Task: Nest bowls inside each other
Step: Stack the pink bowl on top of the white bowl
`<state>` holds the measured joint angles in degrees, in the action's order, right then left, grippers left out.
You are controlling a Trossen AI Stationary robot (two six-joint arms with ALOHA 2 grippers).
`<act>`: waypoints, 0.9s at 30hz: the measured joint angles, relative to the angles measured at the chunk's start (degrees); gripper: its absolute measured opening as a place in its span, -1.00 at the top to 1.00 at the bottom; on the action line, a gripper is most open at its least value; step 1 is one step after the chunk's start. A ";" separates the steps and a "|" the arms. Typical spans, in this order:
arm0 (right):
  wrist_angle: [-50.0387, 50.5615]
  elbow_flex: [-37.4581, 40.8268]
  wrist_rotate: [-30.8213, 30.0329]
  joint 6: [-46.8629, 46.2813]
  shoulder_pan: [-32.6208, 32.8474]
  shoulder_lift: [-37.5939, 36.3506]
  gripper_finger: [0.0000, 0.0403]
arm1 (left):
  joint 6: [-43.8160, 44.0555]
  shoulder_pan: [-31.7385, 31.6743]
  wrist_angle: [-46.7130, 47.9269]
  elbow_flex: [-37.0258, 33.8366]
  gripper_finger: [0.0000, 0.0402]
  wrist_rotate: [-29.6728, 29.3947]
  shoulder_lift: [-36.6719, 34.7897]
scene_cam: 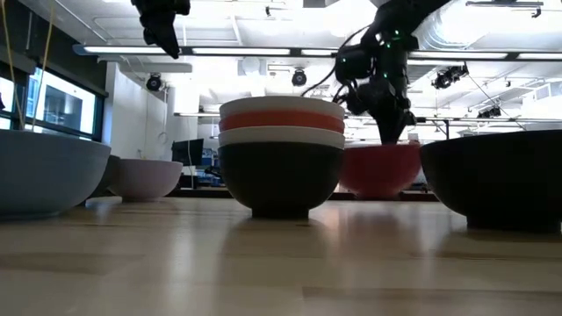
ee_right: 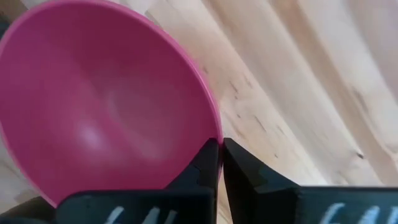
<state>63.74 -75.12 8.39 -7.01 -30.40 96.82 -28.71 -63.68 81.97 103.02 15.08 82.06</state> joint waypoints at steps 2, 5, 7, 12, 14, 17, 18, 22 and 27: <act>2.54 -2.71 -0.01 0.00 -0.56 0.00 1.00 | -0.01 0.00 0.00 0.00 0.29 -0.01 0.00; 6.64 -7.13 0.00 0.00 -1.41 0.00 1.00 | -0.01 0.01 0.00 0.00 0.29 -0.03 0.00; 9.25 -10.23 0.03 -0.02 -1.85 0.00 1.00 | -0.02 0.00 0.00 0.00 0.29 -0.07 0.00; 15.40 -18.16 0.94 -2.36 -2.37 0.00 1.00 | -0.48 0.00 0.00 0.00 0.29 -0.10 0.00; 16.87 -20.97 1.90 -3.86 -2.14 0.00 1.00 | -0.58 -0.02 0.00 0.00 0.29 -0.12 0.00; 17.45 -23.76 4.14 -6.31 -0.52 -0.01 1.00 | -1.01 -0.02 -0.30 -0.65 0.29 -0.15 0.00; 17.45 -24.33 5.14 -7.15 0.17 -0.02 1.00 | -1.05 -0.01 -0.70 -1.28 0.29 -0.14 0.00; 17.49 -25.09 6.64 -10.72 3.18 -0.01 1.00 | -1.54 -0.26 -2.10 -5.33 0.29 -0.25 0.00; 16.41 -24.88 7.03 -15.74 6.93 -0.02 1.00 | -3.54 -1.02 -3.66 -11.11 0.29 -0.27 0.00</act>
<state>80.15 -100.01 15.42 -22.75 -23.46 96.79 -32.25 -64.70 78.31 91.91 14.81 82.06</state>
